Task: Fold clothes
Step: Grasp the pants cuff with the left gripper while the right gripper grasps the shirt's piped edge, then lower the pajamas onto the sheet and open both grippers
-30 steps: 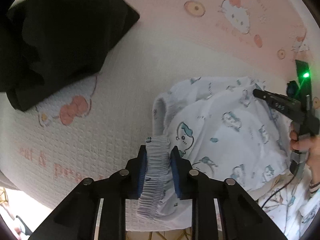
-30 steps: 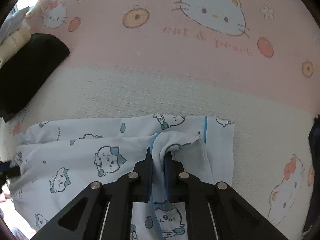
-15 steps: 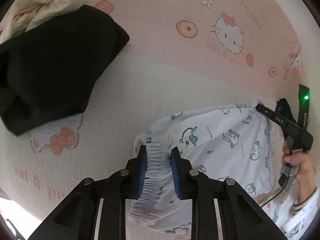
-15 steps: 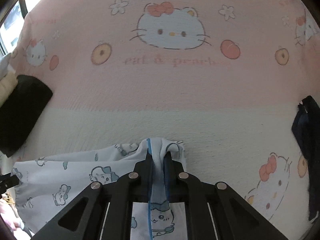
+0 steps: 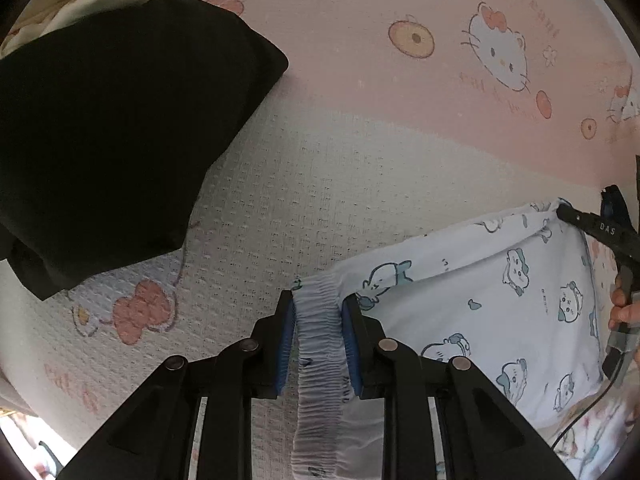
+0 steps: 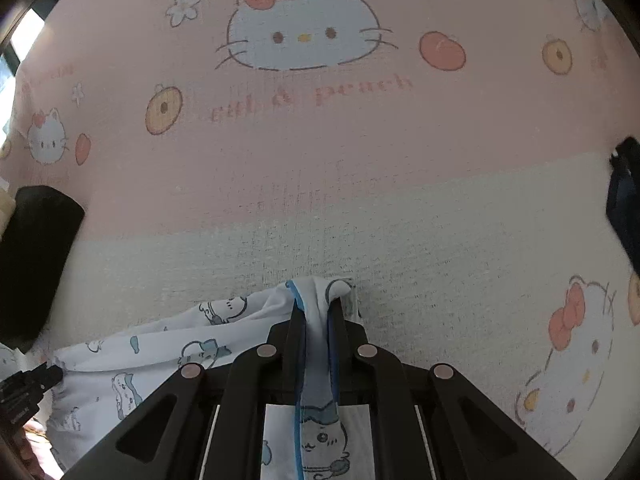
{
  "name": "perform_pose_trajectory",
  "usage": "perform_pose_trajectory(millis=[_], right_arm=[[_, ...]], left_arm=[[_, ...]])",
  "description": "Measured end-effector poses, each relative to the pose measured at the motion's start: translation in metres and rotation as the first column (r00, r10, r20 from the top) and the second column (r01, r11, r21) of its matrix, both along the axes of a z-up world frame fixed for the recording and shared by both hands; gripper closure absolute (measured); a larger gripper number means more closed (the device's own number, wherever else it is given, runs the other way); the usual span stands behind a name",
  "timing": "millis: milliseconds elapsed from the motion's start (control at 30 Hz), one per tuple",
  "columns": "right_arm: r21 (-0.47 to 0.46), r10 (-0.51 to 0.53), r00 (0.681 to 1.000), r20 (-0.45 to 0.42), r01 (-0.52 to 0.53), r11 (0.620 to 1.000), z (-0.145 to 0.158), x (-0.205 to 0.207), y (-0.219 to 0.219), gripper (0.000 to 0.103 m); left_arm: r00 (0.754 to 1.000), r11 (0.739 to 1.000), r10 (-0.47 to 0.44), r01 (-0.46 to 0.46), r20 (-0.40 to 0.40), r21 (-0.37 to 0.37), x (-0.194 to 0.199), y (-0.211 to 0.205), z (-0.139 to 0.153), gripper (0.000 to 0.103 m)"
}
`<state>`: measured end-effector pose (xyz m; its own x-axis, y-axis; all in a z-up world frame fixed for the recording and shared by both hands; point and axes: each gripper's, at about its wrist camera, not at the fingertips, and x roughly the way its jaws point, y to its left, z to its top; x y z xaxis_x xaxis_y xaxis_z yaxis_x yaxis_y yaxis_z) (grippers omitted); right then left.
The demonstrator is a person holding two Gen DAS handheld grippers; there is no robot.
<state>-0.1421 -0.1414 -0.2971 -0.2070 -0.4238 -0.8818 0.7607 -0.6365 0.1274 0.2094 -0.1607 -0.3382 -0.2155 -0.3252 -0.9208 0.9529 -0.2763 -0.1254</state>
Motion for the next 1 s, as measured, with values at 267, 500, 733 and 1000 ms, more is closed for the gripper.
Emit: perform_pose_trajectory(millis=[267,500,733,1000], right_arm=[[-0.04,-0.003,0.996,-0.086,-0.001,0.999,0.038,0.012,0.004,0.018],[-0.137,-0.06,0.998,-0.022,0.056,0.989,0.068,0.034,0.039,0.018],[-0.163,-0.048,0.992,-0.116,0.028,0.986,0.109,0.081,0.062,0.018],[-0.224,-0.15,0.984,-0.094,0.126,0.966,0.121,0.136,0.096,0.018]], left_arm=[[0.986,0.998,0.027,-0.018,-0.166,0.057,0.027,0.008,0.026,0.057],[0.993,0.992,-0.115,0.112,-0.033,-0.063,-0.003,0.026,0.052,0.046],[0.959,0.952,-0.281,0.284,0.043,-0.112,-0.03,0.057,0.058,0.046],[0.89,0.879,-0.431,0.452,0.151,-0.151,-0.048,0.079,0.066,0.046]])
